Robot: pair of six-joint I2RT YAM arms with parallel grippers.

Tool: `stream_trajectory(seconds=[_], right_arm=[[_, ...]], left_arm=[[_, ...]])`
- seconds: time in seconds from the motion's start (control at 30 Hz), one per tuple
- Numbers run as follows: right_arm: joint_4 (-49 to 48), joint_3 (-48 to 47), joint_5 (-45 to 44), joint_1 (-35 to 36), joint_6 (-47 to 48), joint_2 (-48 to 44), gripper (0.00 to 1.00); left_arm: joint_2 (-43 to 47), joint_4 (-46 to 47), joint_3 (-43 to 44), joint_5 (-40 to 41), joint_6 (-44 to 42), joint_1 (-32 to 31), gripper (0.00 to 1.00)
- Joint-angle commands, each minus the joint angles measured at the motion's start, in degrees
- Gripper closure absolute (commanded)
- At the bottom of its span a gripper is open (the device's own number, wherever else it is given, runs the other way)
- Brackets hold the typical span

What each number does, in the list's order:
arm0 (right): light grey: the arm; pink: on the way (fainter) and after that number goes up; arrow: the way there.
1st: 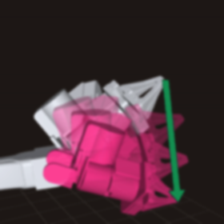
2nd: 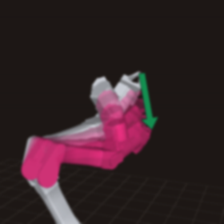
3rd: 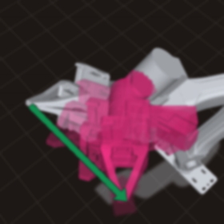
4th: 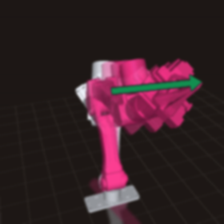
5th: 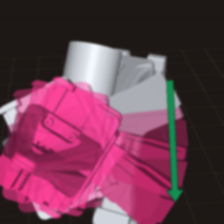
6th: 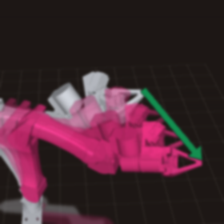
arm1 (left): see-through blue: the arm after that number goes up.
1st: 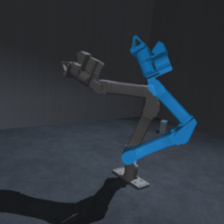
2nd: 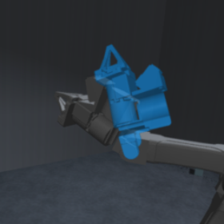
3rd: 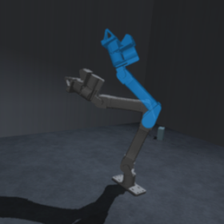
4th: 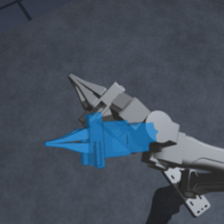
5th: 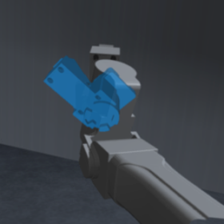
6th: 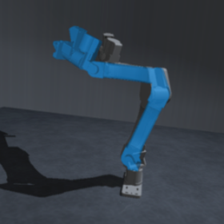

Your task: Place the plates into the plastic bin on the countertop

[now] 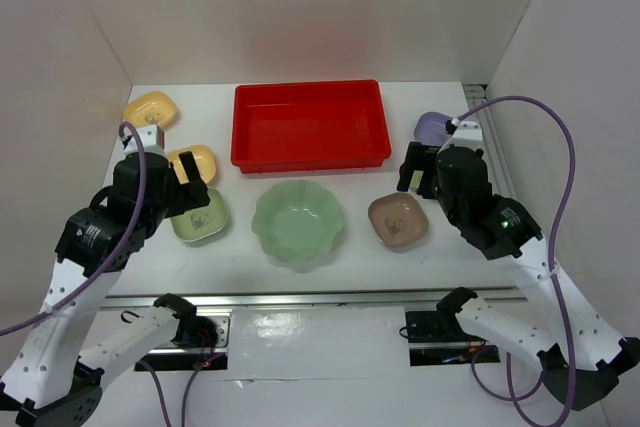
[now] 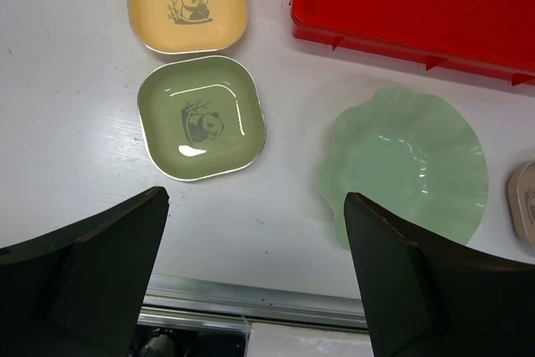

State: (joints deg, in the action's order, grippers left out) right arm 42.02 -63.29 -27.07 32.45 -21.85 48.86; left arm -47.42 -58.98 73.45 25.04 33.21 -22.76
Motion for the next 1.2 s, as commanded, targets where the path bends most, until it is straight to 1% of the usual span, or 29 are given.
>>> stream_trajectory(seconds=[0.0, 0.2, 0.33, 0.43, 0.53, 0.6, 0.67, 0.73, 0.83, 0.93, 1.03, 1.07, 1.1, 1.17], right_arm=[[-0.27, -0.35, -1.32, 0.86, 0.31, -0.79, 0.0], [-5.02, 2.46, 6.67, 1.39, 4.09, -1.4, 0.0], [-8.35, 3.86, 10.36, 1.39, 4.7, 1.93, 0.0], [-13.0, 6.59, 13.96, 1.39, 4.71, 5.88, 0.0], [-19.24, 9.93, 18.18, 2.79, 4.71, 11.94, 0.03], [-24.07, 11.43, 17.67, 4.55, 4.71, 17.13, 0.05], [-28.46, 12.57, 19.07, 5.08, 4.71, 22.47, 0.06], [-31.89, 13.19, 20.47, 7.53, 5.84, 26.96, 0.08], [-34.02, 12.67, 20.48, 8.69, 6.37, 30.93, 0.08], [-35.6, 12.05, 21.0, 9.91, 6.38, 35.77, 0.11], [-37.0, 11.52, 21.53, 9.92, 6.38, 40.07, 0.18], [-37.01, 11.52, 21.53, 9.92, 6.38, 41.13, 0.18], [-37.53, 11.52, 21.53, 9.92, 6.38, 42.88, 0.22], [-38.06, 11.52, 21.53, 9.92, 5.76, 44.21, 0.26]], left_arm=[[0.31, 1.5, -0.68, -0.78, -0.6, -0.18, 0.0], [0.83, 1.5, -1.73, -1.31, -0.08, -0.18, 0.0], [1.45, 1.5, -1.73, -1.31, -0.08, -0.18, 0.0], [1.45, 1.5, -2.26, -1.31, -0.08, -0.18, 0.0], [1.45, 1.5, -2.26, -1.31, -0.08, -0.18, 0.0], [1.45, 1.5, -2.26, -1.31, -0.08, -0.18, 0.0], [1.45, 1.5, -2.26, -1.31, -0.08, -0.18, 0.0], [1.98, 0.97, -2.78, -1.31, -0.08, -0.18, 0.0], [2.59, 0.97, -3.4, -0.78, -0.08, -0.18, 0.0], [2.59, 0.97, -3.93, -0.78, -0.08, -0.18, 0.0], [2.59, 0.97, -3.93, -0.78, -0.08, -0.18, 0.0], [2.59, 0.97, -3.93, -0.78, -0.08, -0.18, 0.0], [2.59, 0.97, -3.93, -0.78, -0.08, -0.18, 0.0], [3.12, 0.97, -3.93, -0.78, -0.08, -0.18, 0.0]])
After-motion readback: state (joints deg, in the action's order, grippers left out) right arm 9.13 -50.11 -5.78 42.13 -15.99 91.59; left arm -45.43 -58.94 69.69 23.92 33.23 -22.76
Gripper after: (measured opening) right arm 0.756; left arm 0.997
